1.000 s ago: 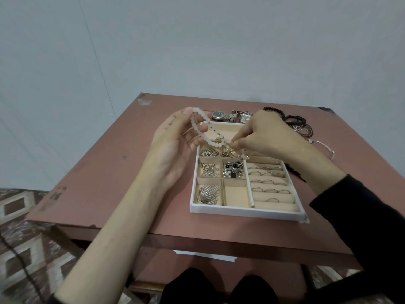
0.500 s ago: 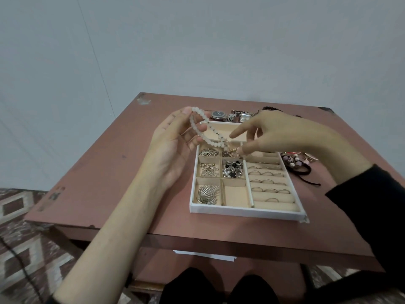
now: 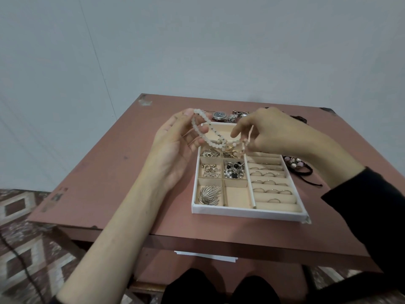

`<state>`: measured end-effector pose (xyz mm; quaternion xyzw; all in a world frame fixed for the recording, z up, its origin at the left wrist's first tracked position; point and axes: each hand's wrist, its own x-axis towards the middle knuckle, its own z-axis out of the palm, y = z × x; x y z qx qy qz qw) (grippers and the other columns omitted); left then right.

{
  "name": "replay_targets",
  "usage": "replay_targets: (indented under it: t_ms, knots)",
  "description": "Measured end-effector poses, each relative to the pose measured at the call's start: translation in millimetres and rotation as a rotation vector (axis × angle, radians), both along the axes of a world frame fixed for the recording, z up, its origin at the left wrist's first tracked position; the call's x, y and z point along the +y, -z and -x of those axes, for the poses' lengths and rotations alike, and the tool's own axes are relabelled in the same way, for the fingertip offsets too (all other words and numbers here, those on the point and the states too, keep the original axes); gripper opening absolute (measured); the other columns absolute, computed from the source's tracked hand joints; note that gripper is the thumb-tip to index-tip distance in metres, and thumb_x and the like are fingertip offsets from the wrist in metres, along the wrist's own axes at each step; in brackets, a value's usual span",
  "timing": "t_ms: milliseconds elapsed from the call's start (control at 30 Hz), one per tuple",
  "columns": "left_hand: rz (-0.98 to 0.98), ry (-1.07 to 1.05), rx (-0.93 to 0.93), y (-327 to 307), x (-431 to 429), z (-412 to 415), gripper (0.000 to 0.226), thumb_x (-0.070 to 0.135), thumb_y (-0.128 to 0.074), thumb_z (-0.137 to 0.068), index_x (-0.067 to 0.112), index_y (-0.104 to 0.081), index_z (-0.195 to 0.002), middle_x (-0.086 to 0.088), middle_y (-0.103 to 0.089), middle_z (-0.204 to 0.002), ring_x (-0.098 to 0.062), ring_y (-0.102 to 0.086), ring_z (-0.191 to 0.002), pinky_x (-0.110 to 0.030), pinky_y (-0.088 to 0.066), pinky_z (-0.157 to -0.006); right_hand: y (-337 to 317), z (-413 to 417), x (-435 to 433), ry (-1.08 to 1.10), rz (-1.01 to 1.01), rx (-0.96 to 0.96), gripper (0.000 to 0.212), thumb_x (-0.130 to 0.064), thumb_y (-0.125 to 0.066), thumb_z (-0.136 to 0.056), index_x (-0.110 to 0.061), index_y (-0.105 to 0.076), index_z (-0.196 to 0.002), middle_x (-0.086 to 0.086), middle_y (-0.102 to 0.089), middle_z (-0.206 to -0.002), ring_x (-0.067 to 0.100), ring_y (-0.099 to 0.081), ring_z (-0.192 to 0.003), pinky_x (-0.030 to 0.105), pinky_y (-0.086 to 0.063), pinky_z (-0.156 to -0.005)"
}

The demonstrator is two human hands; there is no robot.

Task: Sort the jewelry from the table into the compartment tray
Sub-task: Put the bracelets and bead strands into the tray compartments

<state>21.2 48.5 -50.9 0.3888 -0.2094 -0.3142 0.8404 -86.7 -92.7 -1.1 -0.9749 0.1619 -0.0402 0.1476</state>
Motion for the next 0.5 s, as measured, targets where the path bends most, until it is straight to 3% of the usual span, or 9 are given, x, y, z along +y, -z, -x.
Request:
replay_targets:
  t_ms: [33,100,200,333,400,500]
  knots:
    - [0.002,-0.001,0.002,0.0,-0.2,0.0,0.008,0.017,-0.048,-0.094,0.012,-0.054,-0.093,0.000,-0.072,-0.075,-0.006,-0.062,-0.062,-0.018,-0.049,-0.061,-1.4,-1.1,-0.1,-0.012,-0.001,-0.031,0.025,-0.007,-0.068,-0.077,-0.022,-0.072,-0.097,-0.014,-0.060,-0.073,-0.003,-0.052,-0.067,0.004,-0.039,-0.057]
    - [0.002,-0.007,0.005,0.3,-0.7,-0.2,0.008,0.017,-0.049,-0.093,0.012,-0.054,-0.092,0.001,-0.072,-0.074,-0.006,-0.062,-0.061,-0.018,-0.049,-0.061,-2.1,-4.4,1.0,-0.049,0.000,-0.050,0.021,-0.008,-0.069,-0.079,-0.020,-0.074,-0.095,-0.014,-0.059,-0.072,-0.004,-0.051,-0.065,0.003,-0.035,-0.054]
    - [0.002,-0.010,0.011,1.2,-1.3,-0.9,0.008,0.017,-0.049,-0.093,0.011,-0.054,-0.093,0.000,-0.070,-0.076,-0.006,-0.062,-0.061,-0.019,-0.050,-0.062,5.6,-12.3,2.1,-0.113,0.075,-0.026,0.019,-0.005,-0.068,-0.080,-0.015,-0.075,-0.095,-0.002,-0.065,-0.080,0.005,-0.055,-0.069,0.009,-0.038,-0.059]
    - [-0.011,0.002,-0.013,1.2,-0.5,-0.8,0.010,0.018,-0.048,-0.094,0.010,-0.054,-0.095,0.000,-0.070,-0.077,-0.006,-0.062,-0.062,-0.019,-0.051,-0.063,14.8,-16.7,3.4,-0.112,0.026,-0.047,0.025,0.007,-0.062,-0.078,-0.014,-0.071,-0.089,0.004,-0.069,-0.081,0.012,-0.062,-0.073,0.025,-0.052,-0.072]
    - [-0.014,0.005,-0.017,0.8,-0.3,-0.5,0.011,0.018,-0.048,-0.094,0.009,-0.054,-0.097,-0.001,-0.070,-0.079,-0.006,-0.062,-0.062,-0.018,-0.051,-0.062,15.2,-16.4,0.6,-0.098,-0.013,-0.085,0.023,0.003,-0.063,-0.079,-0.018,-0.069,-0.088,0.002,-0.067,-0.081,0.013,-0.063,-0.077,0.031,-0.052,-0.076]
    - [-0.020,0.000,-0.008,1.4,-0.8,-1.3,0.013,0.018,-0.048,-0.094,0.008,-0.052,-0.102,-0.005,-0.064,-0.088,-0.006,-0.062,-0.063,-0.018,-0.050,-0.063,15.0,-20.2,-2.4,-0.107,0.020,-0.069,0.026,-0.012,-0.060,-0.085,-0.026,-0.066,-0.106,-0.003,-0.057,-0.089,0.015,-0.056,-0.085,0.029,-0.043,-0.072]
